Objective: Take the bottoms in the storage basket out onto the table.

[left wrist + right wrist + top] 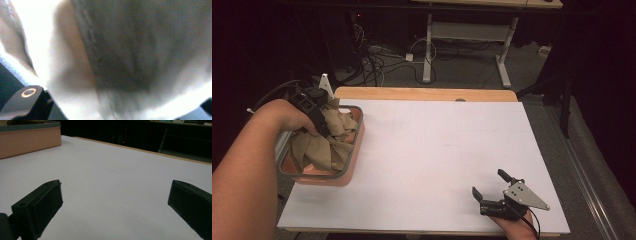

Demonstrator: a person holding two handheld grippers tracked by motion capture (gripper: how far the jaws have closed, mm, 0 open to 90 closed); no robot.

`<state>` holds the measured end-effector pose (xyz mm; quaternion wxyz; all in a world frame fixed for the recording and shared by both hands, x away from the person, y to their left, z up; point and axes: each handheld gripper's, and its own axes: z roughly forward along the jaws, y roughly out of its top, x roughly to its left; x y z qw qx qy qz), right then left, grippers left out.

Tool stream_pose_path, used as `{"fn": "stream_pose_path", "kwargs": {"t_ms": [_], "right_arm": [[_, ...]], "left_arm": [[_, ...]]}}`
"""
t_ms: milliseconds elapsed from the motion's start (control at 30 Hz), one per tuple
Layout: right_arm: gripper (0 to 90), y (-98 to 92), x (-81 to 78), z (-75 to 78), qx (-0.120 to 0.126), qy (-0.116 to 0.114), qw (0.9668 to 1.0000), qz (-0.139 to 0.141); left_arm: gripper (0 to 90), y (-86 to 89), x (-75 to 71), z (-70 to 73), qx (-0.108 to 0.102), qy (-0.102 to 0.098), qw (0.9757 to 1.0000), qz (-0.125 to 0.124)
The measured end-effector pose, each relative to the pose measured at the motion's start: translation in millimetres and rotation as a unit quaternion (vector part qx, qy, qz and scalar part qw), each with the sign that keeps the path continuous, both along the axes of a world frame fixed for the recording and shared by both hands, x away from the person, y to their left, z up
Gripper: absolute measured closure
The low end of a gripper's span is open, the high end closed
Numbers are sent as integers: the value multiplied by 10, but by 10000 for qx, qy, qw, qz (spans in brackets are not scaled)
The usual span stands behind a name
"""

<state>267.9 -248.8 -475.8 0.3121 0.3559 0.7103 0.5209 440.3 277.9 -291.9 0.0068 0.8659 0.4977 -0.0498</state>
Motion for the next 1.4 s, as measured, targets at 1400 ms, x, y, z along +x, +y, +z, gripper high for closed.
{"fn": "stream_pose_path", "kwargs": {"t_ms": [1400], "right_arm": [[5,-18,-4,1,-20,-80,9999,-147]], "left_arm": [[628,-526,11,329,-93,-318,9987,-380]]}}
